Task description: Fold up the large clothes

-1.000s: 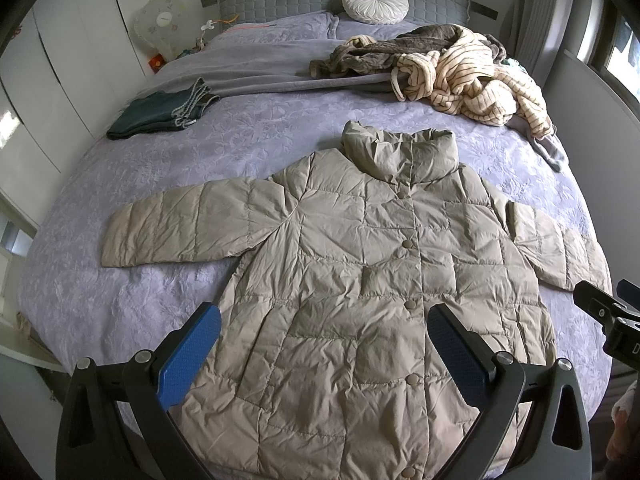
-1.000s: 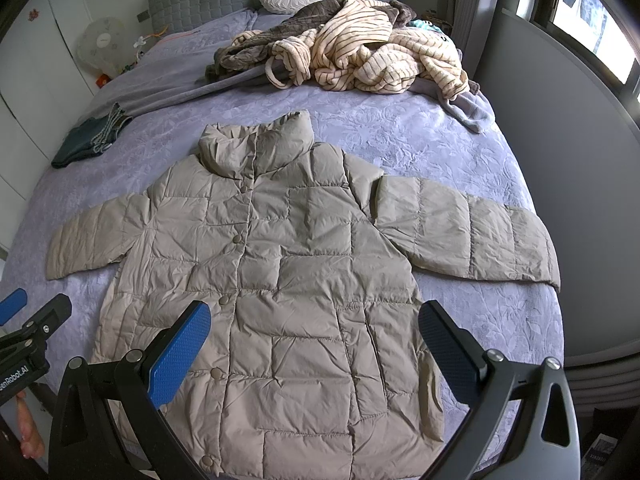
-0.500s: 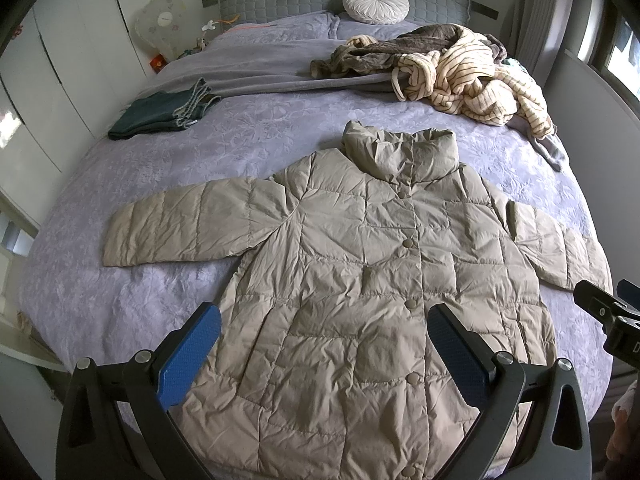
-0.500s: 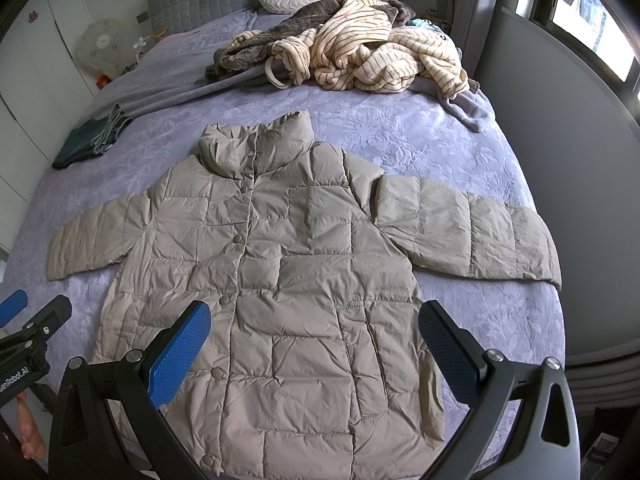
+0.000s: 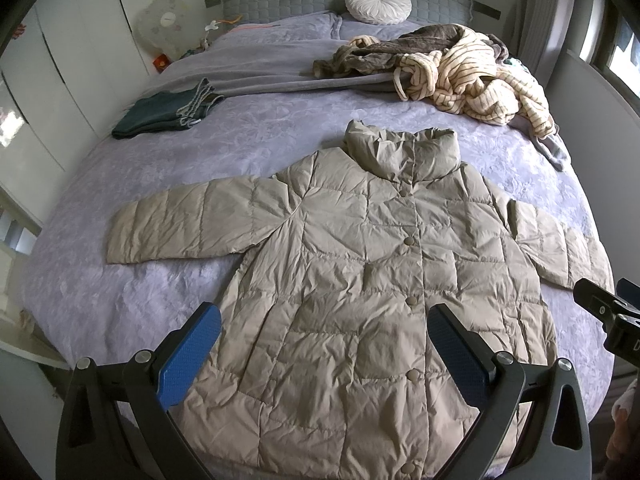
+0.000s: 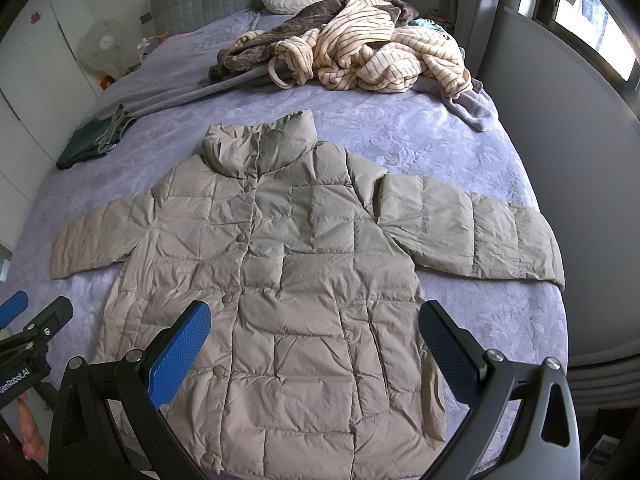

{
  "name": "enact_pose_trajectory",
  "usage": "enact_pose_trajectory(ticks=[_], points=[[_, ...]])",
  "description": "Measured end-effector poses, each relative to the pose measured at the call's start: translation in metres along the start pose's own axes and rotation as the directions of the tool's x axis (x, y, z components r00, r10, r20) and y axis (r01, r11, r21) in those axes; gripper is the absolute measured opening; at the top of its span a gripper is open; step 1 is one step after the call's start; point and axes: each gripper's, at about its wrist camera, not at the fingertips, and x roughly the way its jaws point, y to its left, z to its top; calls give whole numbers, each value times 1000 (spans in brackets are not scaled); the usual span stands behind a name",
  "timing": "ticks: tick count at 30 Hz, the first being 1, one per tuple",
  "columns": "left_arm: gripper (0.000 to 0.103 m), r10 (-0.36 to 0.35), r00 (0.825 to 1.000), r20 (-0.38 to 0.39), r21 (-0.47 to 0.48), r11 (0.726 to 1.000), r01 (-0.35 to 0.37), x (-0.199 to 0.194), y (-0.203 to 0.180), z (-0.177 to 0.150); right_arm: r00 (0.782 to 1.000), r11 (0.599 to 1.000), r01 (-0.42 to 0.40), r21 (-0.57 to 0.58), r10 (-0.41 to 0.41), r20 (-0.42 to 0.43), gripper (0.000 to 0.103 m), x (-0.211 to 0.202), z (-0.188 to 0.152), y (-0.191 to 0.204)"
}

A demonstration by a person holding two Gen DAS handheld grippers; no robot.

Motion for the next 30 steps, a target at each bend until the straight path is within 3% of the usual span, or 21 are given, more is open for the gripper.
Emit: enact_pose_trajectory(ticks=[12,18,27,30], points=[[103,8,1000,-10,-17,1000,-8,-3,18,-1,1000,1000,-4,-1,4,-8,103,3,0,5],[103,-20,999,-34,-23,1000,19,14,26,-2,1000,1000,9,14,-9,-28,103,8,-1,13],[103,-82,992,-92,-92,993,73,73,90,7,997,990,-33,137,42,-61,103,43,2,32],[103,-129,980,-151,-144,984,107,107,127,9,994,986,-50,159,64,-83,103,60,-1,47]])
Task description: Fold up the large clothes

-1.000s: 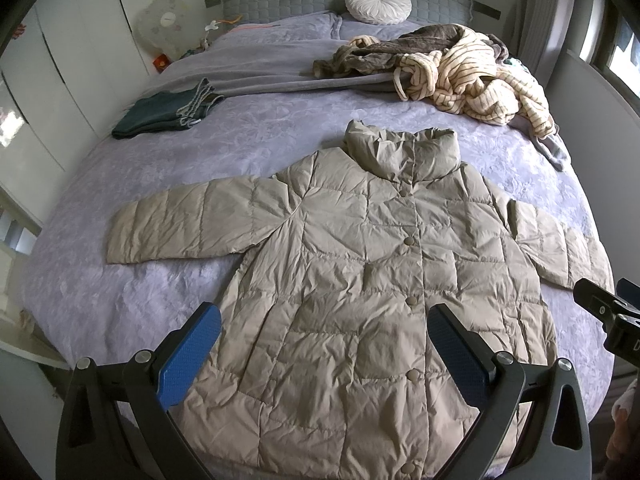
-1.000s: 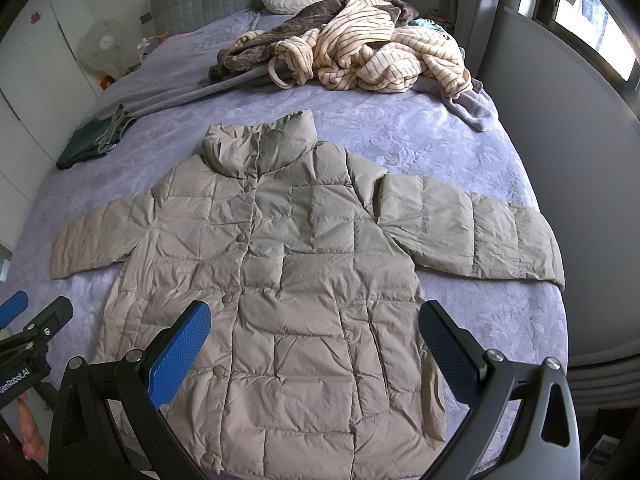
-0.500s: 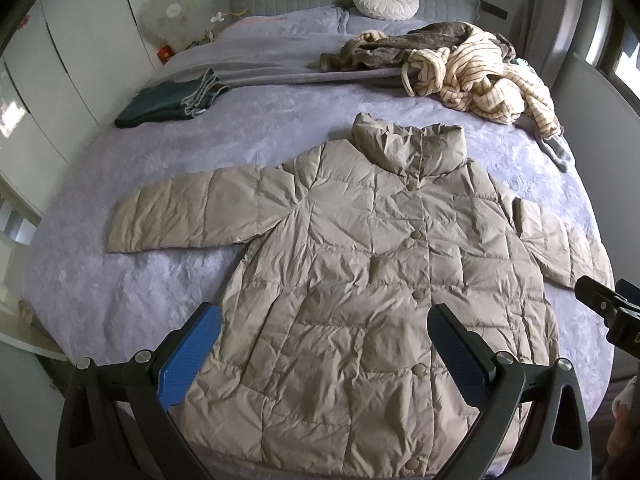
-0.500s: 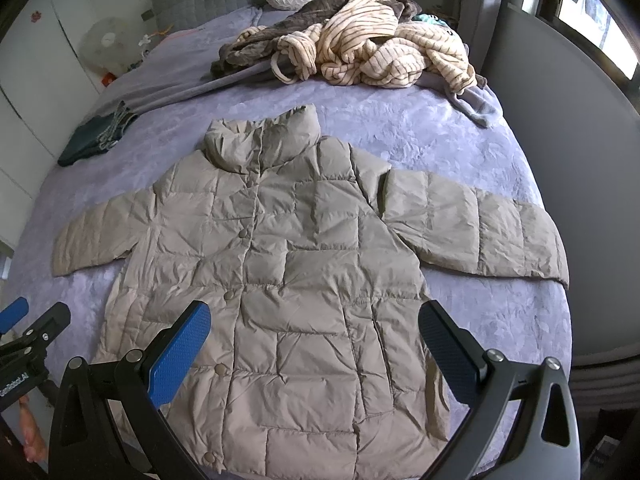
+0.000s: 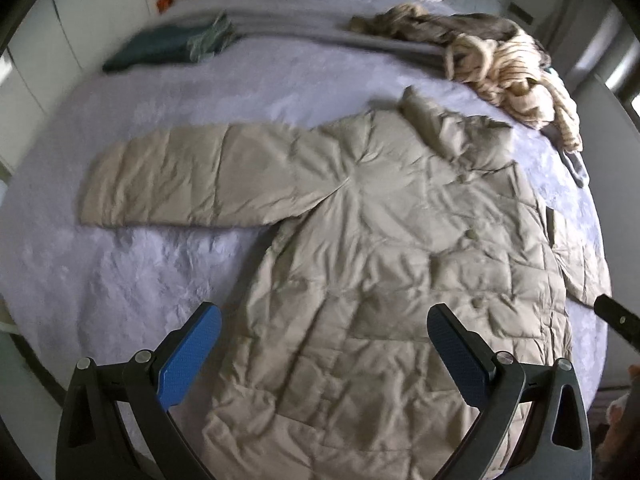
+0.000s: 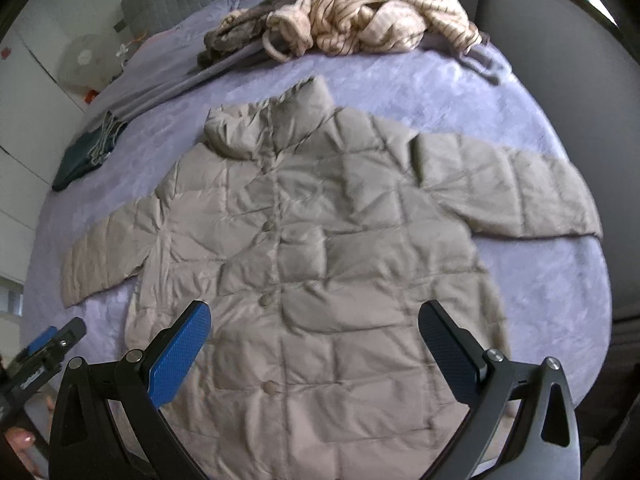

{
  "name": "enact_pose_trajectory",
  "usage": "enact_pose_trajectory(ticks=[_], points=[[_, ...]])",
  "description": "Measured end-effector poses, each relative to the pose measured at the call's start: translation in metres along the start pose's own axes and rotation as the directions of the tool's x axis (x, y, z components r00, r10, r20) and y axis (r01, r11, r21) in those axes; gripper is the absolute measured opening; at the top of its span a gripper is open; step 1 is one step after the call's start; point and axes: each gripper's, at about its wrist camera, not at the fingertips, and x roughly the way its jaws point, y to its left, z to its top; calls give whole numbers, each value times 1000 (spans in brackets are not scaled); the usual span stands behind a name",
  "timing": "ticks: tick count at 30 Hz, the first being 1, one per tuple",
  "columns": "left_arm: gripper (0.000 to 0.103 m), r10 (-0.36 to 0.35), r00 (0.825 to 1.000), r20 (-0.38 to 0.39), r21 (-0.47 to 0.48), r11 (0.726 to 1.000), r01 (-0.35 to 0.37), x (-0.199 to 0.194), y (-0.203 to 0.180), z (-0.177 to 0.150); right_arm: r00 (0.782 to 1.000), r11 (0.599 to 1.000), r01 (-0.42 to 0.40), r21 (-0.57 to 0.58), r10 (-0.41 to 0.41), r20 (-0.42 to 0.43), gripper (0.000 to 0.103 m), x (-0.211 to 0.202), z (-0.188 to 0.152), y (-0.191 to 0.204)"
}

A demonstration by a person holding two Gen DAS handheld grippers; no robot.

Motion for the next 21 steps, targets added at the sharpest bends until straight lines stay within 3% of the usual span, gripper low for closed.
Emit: enact_pose_trajectory(ticks=[5,9,12,14,17,21], points=[[103,36,999,2,-68,997,-35,34,58,10,1000,1000,-16,-2,16,23,103,31,-10,38],[103,-16,1000,-18,-170,985,13,71,113,20,997,999,-39,-26,37,-66,103,65,-16,71],[103,-128,992,-17,-280,953,119,103,148,26,986,994,-100,-41,94,-138,103,92,-24,96],[103,-209,978,14,-353,914,200,128,172,32,980,990,-131,-54,121,-157,103,107,-30,110],[103,-275,960,49,-433,860,269,159,196,42,970,984,-165,-69,150,-189,103,131,-36,128],[103,-285,952,114,-501,811,303,179,224,59,958,972,-228,-58,214,-191,103,153,-37,144]])
